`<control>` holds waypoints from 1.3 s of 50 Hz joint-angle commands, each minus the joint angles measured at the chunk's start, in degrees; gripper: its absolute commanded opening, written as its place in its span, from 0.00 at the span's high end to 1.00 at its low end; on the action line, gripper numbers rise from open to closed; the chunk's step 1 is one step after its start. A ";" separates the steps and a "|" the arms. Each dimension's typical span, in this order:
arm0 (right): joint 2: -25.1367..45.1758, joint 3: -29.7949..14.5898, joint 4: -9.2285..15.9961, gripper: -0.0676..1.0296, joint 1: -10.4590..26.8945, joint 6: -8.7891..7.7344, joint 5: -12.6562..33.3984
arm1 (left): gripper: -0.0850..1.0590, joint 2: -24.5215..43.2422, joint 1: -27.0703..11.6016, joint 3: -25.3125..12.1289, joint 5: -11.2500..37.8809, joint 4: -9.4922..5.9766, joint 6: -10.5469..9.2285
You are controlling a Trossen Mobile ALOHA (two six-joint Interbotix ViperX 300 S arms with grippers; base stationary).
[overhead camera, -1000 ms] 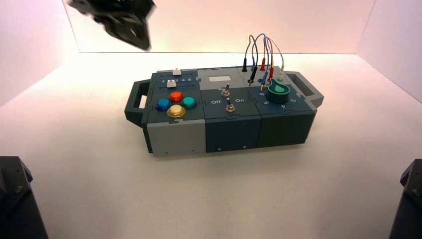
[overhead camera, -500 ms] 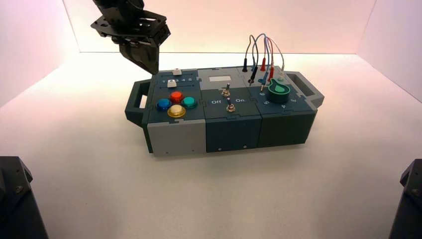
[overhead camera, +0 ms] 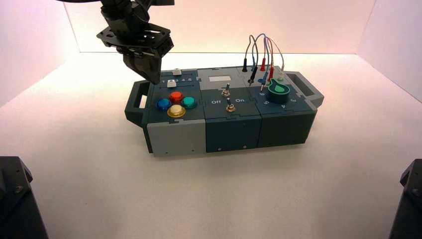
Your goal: Move the bottom slider to position 3.
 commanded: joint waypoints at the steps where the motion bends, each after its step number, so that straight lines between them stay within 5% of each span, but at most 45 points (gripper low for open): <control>1: 0.35 -0.79 0.00 0.96 -0.09 0.09 -0.26 | 0.95 -0.09 -0.09 -2.20 -0.18 0.00 0.09; 65: 0.35 -0.79 -0.26 0.96 -0.09 0.09 -0.18 | 0.95 4.31 -0.97 -5.80 -0.18 0.00 0.18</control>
